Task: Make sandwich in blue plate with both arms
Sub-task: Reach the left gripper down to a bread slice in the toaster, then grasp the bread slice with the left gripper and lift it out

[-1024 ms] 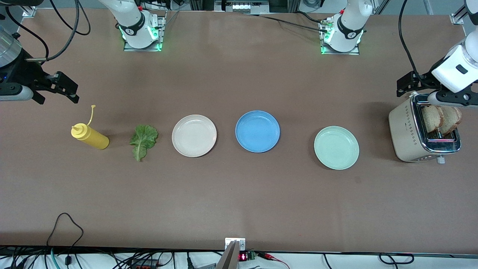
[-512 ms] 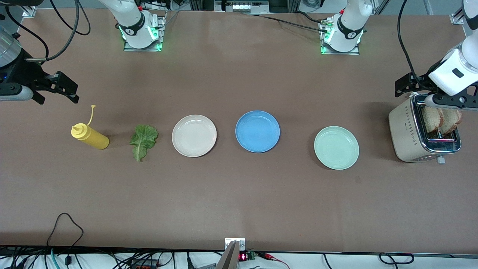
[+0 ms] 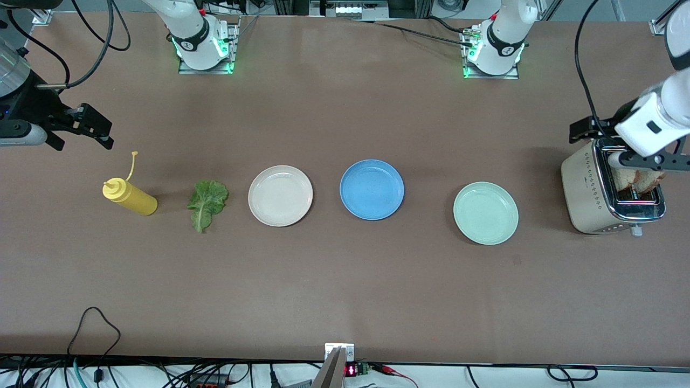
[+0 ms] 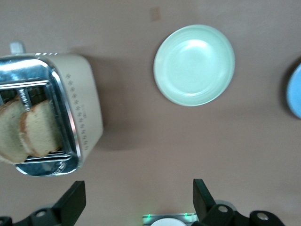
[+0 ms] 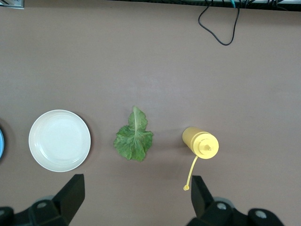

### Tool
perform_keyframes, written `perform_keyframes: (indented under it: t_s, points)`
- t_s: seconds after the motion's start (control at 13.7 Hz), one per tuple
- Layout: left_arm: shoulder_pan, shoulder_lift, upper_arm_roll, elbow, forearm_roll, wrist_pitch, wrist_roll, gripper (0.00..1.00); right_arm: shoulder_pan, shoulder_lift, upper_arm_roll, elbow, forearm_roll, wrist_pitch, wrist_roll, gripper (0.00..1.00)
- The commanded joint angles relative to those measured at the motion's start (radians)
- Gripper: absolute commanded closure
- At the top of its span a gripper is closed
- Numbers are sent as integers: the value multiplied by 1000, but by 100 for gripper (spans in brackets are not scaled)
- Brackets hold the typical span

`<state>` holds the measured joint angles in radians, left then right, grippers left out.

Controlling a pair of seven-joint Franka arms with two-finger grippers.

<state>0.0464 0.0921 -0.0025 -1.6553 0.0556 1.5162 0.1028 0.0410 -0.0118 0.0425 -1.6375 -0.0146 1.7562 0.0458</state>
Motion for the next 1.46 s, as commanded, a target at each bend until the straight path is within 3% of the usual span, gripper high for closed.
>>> perform_keyframes:
  t_s: [0.0,0.37,0.66,1.02,1.17,1.24,1.32,1.39]
  points:
    - [70,43,-1,25,65,43,98,0,-9,1,5,5,2,-4,-3,0]
    - [173,87,-2,-17,89,133,126,0,-3,6,7,5,-1,-6,-1,0]
    - [246,87,-2,-154,87,327,253,1,-1,35,7,4,-11,12,-3,0]
    - [297,84,-2,-250,87,427,304,5,7,50,10,2,-13,25,12,0]
    - [316,77,-4,-291,87,450,314,18,3,49,11,2,-13,23,9,0]
    - [319,74,-5,-294,87,452,314,31,2,49,10,2,-15,23,9,0]
    - [320,74,-5,-296,86,450,316,55,0,47,10,2,-15,20,11,0]
    - [320,75,-5,-299,84,447,316,71,-1,47,10,2,-15,20,9,0]
